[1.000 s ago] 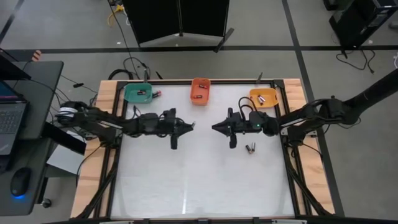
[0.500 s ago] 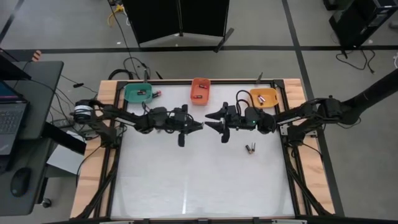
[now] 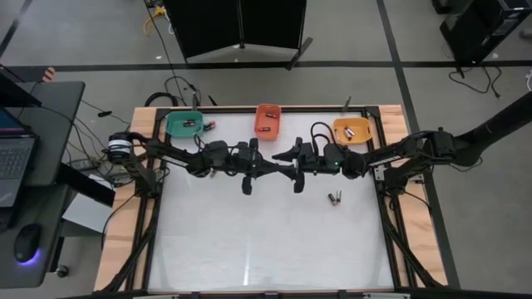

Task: Sort batteries
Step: Put the bottom left silver battery into the yellow container

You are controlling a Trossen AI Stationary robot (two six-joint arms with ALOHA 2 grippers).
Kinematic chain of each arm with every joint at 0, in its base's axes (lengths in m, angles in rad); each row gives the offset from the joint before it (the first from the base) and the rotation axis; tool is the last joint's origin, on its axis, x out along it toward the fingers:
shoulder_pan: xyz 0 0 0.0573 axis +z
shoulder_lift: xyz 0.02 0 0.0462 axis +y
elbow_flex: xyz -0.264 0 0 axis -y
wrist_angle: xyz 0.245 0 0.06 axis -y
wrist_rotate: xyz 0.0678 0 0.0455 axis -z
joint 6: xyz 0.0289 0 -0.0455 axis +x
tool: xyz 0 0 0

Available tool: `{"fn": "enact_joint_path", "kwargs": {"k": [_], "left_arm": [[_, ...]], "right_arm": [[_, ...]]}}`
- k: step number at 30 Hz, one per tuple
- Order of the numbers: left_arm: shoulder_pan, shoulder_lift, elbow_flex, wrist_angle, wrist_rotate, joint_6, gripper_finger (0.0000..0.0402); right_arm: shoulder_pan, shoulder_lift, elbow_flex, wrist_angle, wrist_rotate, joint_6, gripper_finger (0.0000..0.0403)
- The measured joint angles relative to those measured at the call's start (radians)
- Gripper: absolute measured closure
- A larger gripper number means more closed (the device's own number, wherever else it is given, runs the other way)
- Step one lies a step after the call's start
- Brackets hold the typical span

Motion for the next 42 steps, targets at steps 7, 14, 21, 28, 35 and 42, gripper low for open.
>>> {"fn": "enact_joint_path", "kwargs": {"k": [7, 14, 21, 28, 35, 42], "left_arm": [[0.015, -0.003, 0.005, 0.013, 0.0, -0.009, 0.0359], [0.034, -0.003, 0.005, 0.011, -0.002, -0.03, 0.0359], [0.039, -0.004, 0.005, -0.001, -0.003, -0.026, 0.0359], [0.039, -0.004, 0.004, -0.021, -0.02, -0.03, 0.0301], [0.039, -0.004, 0.004, -0.085, -0.02, -0.028, 0.0281], [0.039, -0.004, 0.004, -0.173, -0.02, -0.026, 0.0278]], "right_arm": [[-0.005, -0.003, 0.0, 0.018, 0.015, -0.056, 0.0245], [-0.018, -0.003, 0.0, 0.026, 0.014, -0.092, 0.0292], [-0.018, -0.004, 0.0, 0.022, 0.015, -0.127, 0.0336], [-0.019, -0.032, 0.004, -0.042, 0.046, -0.149, 0.0336], [-0.035, -0.196, 0.075, -0.408, 0.2, -0.233, 0.0336], [-0.147, -0.397, 0.145, -0.91, 0.43, -0.231, 0.0336]]}}
